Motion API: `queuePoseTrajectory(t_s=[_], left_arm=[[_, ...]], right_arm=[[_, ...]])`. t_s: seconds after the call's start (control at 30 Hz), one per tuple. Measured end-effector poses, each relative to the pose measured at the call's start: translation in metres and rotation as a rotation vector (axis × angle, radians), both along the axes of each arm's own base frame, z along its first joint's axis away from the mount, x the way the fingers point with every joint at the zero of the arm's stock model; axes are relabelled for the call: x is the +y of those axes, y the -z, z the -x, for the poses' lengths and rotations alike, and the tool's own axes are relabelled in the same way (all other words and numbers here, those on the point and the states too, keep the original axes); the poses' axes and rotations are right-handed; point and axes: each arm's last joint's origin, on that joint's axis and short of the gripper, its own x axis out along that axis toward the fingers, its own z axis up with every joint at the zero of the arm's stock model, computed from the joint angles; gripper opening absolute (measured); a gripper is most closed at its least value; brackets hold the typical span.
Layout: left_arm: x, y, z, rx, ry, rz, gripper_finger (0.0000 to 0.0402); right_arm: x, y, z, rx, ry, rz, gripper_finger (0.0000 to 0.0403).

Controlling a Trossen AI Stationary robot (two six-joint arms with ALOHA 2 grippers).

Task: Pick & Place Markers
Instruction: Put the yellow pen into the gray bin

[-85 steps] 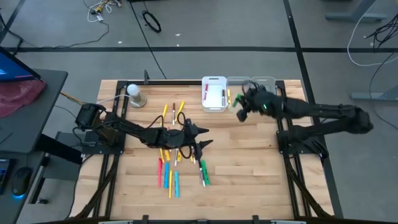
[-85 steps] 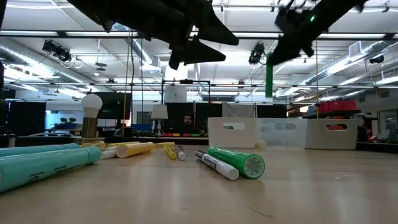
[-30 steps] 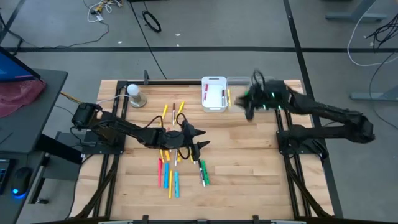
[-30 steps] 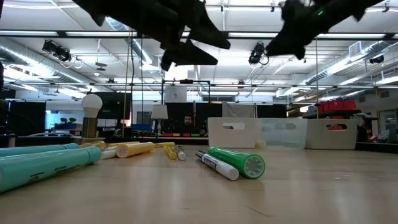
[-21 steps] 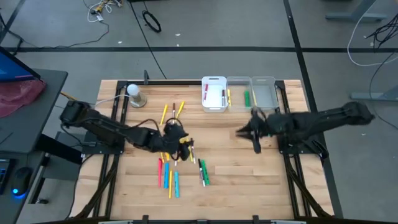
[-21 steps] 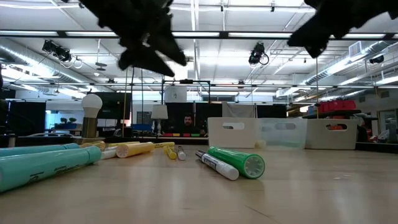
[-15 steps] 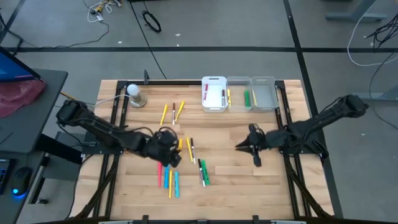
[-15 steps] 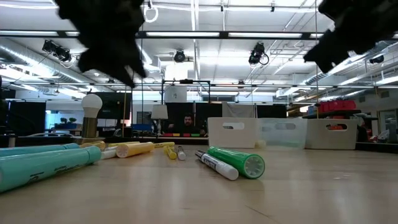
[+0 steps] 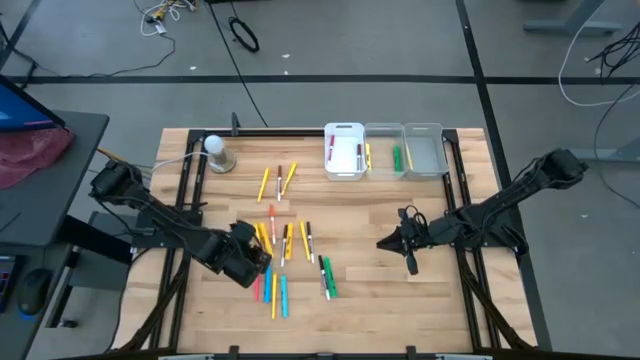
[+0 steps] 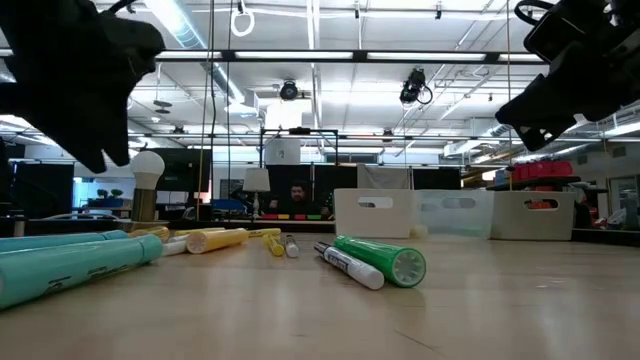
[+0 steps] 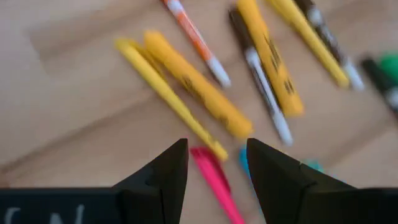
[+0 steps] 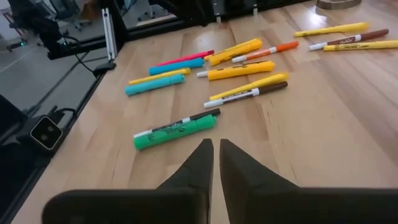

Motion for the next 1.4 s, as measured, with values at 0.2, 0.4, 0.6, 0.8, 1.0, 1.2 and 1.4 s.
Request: queuePoseTrajectory(t_s=[0.2, 0.4, 0.6, 0.8, 1.0, 1.2, 1.4], left_arm=[[0.01, 0.007, 0.0, -0.031, -0.106, -0.033, 0.017], [0.02, 0.017, 0.002, 0.007, -0.179, 0.01, 0.0185], [0.027, 0.029, 0.005, -0.017, -0.276, 0.028, 0.0216], [0.033, 0.044, 0.006, -0.076, -0.319, 0.023, 0.0202], [0.042, 0.057, 0.001, -0.093, -0.357, -0.011, 0.017], [0.047, 0.073, -0.005, -0.016, -0.367, -0.024, 0.0141], [0.048, 0.078, -0.006, 0.004, -0.37, -0.048, 0.0114]], right_arm=[[0.0, 0.0, 0.0, -0.004, -0.003, 0.004, 0.0031], [0.0, 0.0, 0.0, -0.005, -0.005, 0.013, 0.0031], [0.0, 0.0, 0.0, -0.005, -0.007, 0.017, 0.0031], [0.0, 0.0, 0.0, -0.005, -0.007, 0.017, 0.0031], [0.0, 0.0, 0.0, -0.005, -0.007, 0.017, 0.0031], [0.0, -0.001, 0.0, -0.01, -0.006, 0.011, 0.0031], [0.0, -0.001, 0.0, -0.011, -0.006, 0.009, 0.0031]])
